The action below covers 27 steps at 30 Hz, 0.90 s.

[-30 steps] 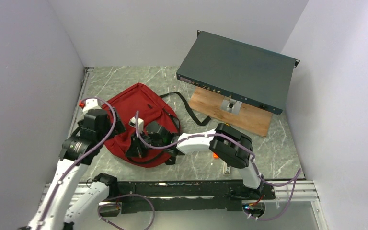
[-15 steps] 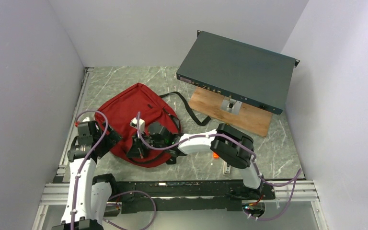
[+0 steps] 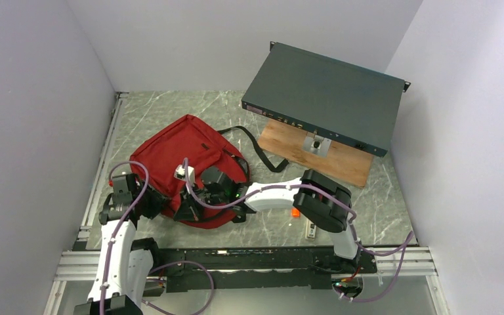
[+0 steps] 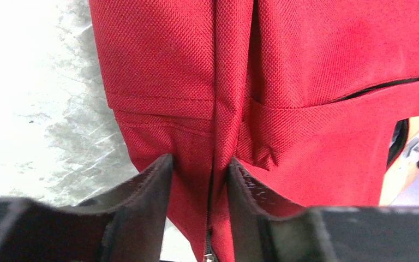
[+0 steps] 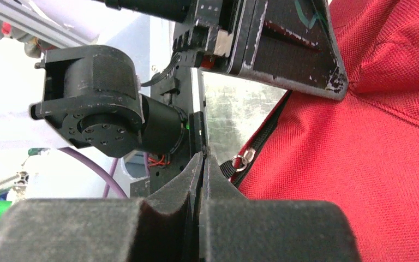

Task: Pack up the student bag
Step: Zip the student bag at the center of the board.

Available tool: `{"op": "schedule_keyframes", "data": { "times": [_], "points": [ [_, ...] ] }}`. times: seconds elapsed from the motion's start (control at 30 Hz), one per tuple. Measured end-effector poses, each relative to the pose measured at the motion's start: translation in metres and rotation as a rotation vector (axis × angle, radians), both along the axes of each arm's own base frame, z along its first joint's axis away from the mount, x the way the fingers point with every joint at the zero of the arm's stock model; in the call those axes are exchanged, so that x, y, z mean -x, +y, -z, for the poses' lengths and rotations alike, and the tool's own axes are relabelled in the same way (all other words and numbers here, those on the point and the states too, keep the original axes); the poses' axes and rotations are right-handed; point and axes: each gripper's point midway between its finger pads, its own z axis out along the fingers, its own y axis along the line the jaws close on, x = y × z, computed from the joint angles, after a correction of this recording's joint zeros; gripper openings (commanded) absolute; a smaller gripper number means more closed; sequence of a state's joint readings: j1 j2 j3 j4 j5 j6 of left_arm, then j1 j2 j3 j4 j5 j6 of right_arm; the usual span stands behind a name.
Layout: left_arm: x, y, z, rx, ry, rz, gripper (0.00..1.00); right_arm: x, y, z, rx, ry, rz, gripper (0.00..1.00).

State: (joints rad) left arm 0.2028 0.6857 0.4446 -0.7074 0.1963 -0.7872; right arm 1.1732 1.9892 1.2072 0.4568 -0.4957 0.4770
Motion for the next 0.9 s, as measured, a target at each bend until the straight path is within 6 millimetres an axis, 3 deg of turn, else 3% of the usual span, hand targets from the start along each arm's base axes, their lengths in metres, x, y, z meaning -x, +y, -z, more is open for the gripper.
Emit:
{"op": "schedule_keyframes", "data": {
  "times": [0.17,0.37,0.53,0.67,0.83,0.9],
  "points": [
    [-0.003,0.003,-0.005,-0.004,-0.030,-0.036,0.20,0.007,-0.004,-0.002,0.030,-0.037,-0.014,0.00],
    [-0.005,0.007,-0.006,-0.004,-0.032,-0.065,0.12,0.016,-0.015,-0.032,0.021,-0.099,0.004,0.00],
    [-0.004,0.010,-0.002,0.007,-0.010,-0.084,0.05,0.027,-0.046,-0.036,0.059,-0.144,0.043,0.00],
    [-0.004,0.012,-0.002,0.017,-0.007,-0.095,0.06,0.036,-0.080,-0.030,0.094,-0.153,0.082,0.00],
    [0.000,0.013,0.000,0.032,0.011,-0.112,0.07,0.028,-0.118,-0.019,0.144,-0.172,0.196,0.00],
    [0.001,0.014,0.000,0.034,0.014,-0.117,0.21,0.023,-0.127,-0.022,0.146,-0.177,0.243,0.00]
  ]
}}
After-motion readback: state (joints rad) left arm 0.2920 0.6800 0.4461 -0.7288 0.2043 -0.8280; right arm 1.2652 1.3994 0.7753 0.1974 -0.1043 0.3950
